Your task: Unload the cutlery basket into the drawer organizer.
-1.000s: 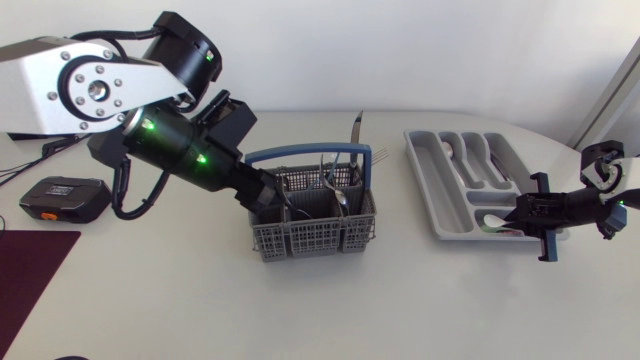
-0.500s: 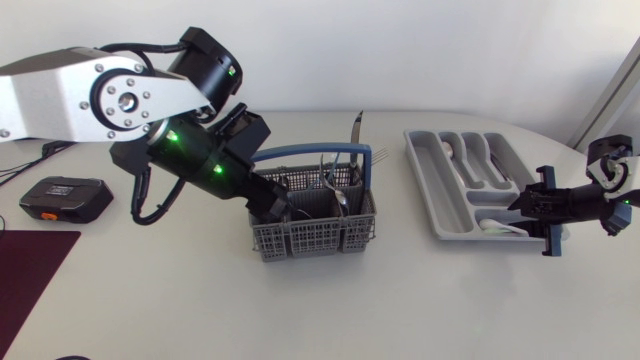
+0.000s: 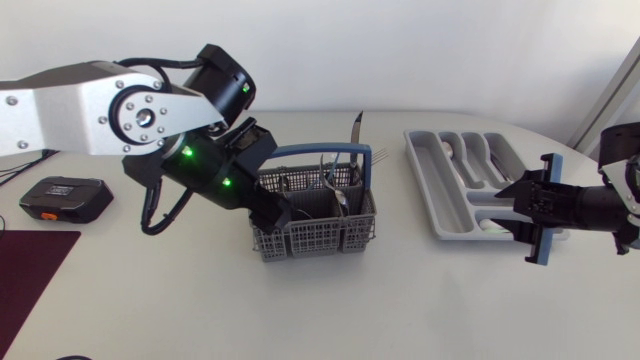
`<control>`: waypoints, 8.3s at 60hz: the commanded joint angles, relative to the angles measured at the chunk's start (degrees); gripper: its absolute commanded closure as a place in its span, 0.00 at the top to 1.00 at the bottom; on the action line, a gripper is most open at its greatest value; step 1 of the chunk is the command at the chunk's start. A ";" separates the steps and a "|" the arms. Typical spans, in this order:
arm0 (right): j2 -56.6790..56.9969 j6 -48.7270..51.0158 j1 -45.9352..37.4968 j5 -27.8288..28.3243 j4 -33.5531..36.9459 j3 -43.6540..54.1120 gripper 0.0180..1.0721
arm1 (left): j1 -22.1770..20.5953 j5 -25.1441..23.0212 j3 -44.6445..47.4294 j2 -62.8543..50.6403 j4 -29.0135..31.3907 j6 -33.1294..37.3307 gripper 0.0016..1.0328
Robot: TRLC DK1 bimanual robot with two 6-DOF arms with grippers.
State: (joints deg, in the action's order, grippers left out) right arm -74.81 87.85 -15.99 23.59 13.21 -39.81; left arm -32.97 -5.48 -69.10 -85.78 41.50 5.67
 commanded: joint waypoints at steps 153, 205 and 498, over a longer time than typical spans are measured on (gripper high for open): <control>10.38 -45.93 54.13 -26.67 -15.15 13.01 0.36 | 1.68 14.79 -7.45 -11.52 -3.26 -6.29 0.39; 10.73 -45.67 53.25 -26.14 -16.73 15.12 0.36 | 0.89 18.66 -10.09 -15.21 -3.44 -9.36 0.38; 1.68 -56.13 68.63 -37.48 -22.00 0.79 0.11 | -1.39 -12.63 -5.43 2.63 2.54 -5.58 0.03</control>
State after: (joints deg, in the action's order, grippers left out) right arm -71.92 31.35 53.34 -14.17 -9.17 -37.43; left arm -34.33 -17.54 -74.37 -83.59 43.55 1.21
